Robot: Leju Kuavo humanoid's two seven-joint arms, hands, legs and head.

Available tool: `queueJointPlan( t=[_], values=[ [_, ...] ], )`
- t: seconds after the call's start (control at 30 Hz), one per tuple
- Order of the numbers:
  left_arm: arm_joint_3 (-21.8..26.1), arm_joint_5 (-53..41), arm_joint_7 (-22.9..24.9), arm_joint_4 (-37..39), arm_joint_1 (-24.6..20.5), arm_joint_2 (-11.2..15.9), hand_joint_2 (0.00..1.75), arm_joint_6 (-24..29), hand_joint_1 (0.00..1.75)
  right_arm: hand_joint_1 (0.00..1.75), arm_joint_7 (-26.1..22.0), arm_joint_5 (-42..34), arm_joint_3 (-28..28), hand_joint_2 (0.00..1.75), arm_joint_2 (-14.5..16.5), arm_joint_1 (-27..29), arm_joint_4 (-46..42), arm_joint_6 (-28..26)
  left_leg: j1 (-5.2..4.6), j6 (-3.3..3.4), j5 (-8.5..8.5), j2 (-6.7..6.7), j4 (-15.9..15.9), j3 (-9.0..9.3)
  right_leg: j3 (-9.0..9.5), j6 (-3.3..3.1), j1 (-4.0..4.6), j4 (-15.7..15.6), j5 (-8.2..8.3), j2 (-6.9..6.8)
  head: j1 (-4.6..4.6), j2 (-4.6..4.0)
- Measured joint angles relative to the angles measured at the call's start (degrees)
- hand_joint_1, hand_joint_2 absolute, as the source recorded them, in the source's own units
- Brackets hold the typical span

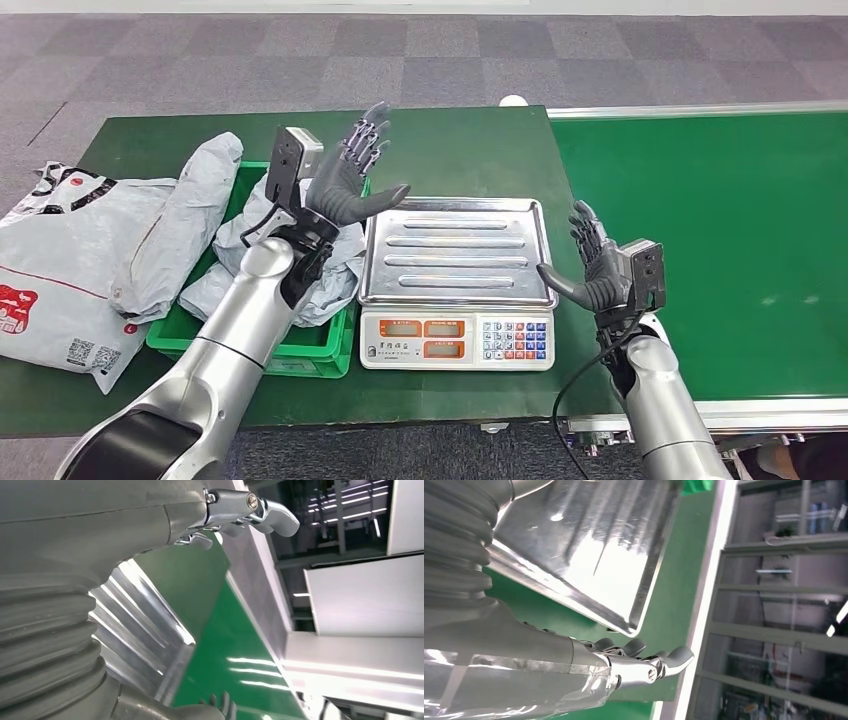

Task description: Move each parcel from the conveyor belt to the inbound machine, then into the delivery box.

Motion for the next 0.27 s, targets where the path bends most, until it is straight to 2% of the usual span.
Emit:
queueJointPlan(
  t=[0.17, 0.27],
  values=[
    [-1.49, 2.08, -1.38, 5.17, -1.61, -4.43, 1.75, 5.25, 0.0, 0.0, 0.73, -2.16, 0.25, 1.75, 1.33, -0.44, -0.76, -2.78, -0.02, 0.01, -0.01, -0.01, 0.0, 0.0, 0.01, 0.0, -0.02, -0.01, 0.0, 0.0, 0.0, 0.0],
    [-2.16, 4.71, -2.28, 8.21, -1.86, -6.06, 1.75, 7.48, 0.0, 0.0, -0.05, -2.41, 0.81, 1.75, 1.84, -0.46, -1.19, -3.72, -0.02, 0.02, -0.02, 0.01, 0.0, 0.0, 0.01, 0.0, -0.01, -0.01, 0.0, 0.05, 0.0, 0.0]
  ],
)
